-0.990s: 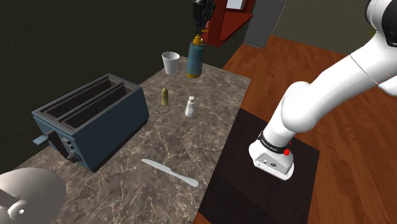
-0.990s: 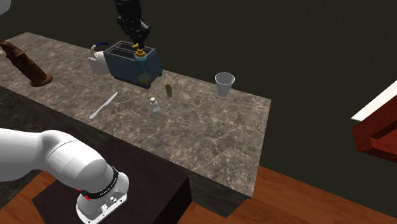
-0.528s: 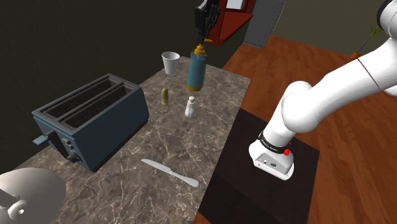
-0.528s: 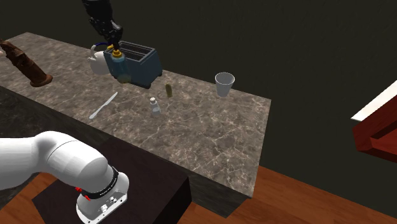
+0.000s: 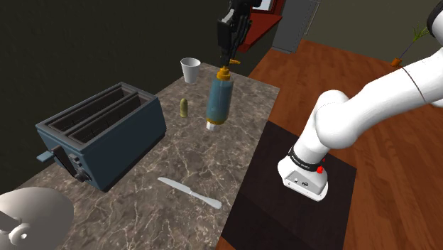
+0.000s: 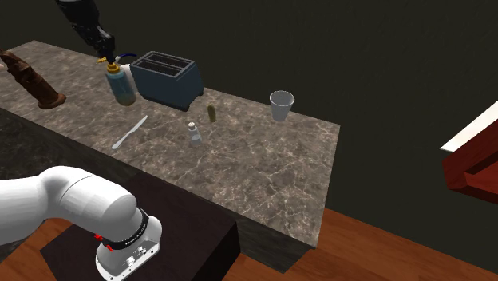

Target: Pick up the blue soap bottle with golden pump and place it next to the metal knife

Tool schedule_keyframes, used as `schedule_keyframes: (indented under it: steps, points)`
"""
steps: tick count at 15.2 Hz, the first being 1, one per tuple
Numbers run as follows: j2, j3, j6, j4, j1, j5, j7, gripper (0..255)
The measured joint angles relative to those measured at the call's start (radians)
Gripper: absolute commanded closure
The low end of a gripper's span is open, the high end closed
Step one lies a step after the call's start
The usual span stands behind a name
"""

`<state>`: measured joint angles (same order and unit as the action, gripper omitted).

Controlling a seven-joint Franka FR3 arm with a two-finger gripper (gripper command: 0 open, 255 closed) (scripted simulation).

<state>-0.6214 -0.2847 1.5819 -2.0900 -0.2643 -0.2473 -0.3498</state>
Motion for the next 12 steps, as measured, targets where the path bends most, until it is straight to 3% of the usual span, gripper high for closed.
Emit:
schedule_keyframes:
  steps: [12]
  points:
    - [-0.044,-0.036,0.135,-0.176,-0.017,-0.031,-0.005,255]
